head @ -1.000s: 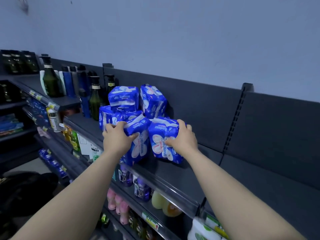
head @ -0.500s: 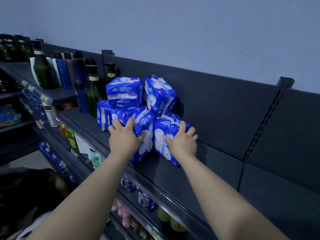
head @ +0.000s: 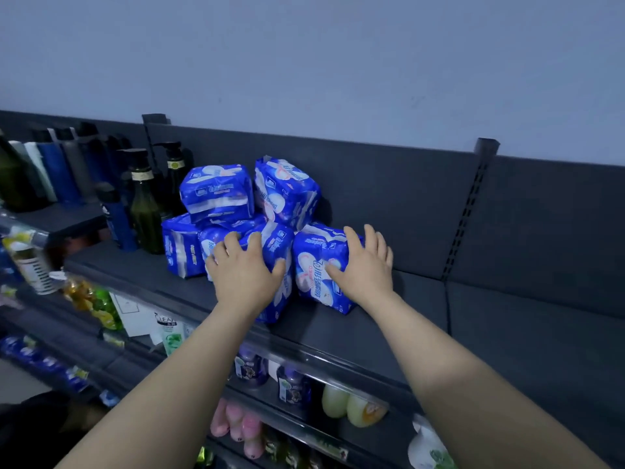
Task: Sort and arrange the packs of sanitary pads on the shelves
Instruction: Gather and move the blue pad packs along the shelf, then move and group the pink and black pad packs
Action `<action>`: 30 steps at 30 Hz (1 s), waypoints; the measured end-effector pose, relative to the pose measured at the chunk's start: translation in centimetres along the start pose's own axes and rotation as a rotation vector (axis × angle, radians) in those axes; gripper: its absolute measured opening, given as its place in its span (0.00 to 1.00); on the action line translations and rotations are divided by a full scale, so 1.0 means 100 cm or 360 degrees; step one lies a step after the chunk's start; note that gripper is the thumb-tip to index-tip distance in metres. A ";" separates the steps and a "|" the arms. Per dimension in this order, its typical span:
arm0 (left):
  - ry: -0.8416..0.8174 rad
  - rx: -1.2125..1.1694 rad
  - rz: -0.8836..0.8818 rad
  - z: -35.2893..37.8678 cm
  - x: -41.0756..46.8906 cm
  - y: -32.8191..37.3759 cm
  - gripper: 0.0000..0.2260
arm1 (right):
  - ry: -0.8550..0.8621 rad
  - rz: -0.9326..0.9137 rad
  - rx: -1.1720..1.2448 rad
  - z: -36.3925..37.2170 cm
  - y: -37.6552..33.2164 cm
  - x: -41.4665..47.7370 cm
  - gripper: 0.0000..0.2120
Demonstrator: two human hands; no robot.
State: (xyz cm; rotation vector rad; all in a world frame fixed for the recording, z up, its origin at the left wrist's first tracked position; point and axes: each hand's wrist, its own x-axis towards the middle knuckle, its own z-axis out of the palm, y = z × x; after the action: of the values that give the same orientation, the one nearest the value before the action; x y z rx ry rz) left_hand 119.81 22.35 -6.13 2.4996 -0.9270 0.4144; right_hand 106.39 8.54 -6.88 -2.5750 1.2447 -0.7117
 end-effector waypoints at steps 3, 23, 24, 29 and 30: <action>0.0099 -0.0147 0.0272 -0.010 -0.006 0.010 0.26 | 0.0063 -0.0060 -0.0113 -0.019 0.000 -0.017 0.31; -0.0427 -0.0802 0.1456 -0.016 -0.199 0.230 0.24 | 0.0386 0.0798 -0.0487 -0.185 0.171 -0.270 0.25; -0.0449 -0.0831 0.1507 -0.018 -0.215 0.246 0.24 | 0.0408 0.0853 -0.0511 -0.196 0.182 -0.288 0.25; -0.0626 -0.0983 0.1743 -0.034 -0.311 0.333 0.23 | 0.0521 0.1120 -0.0637 -0.260 0.239 -0.383 0.26; -0.0661 -0.1020 0.1778 -0.038 -0.332 0.349 0.23 | 0.0551 0.1169 -0.0671 -0.273 0.251 -0.403 0.28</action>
State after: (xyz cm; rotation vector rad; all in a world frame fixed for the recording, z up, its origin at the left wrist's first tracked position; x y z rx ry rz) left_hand 71.65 18.44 -6.33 1.3152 -2.1665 -0.1130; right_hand 54.19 25.08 -6.10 -2.0160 2.4778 -0.7952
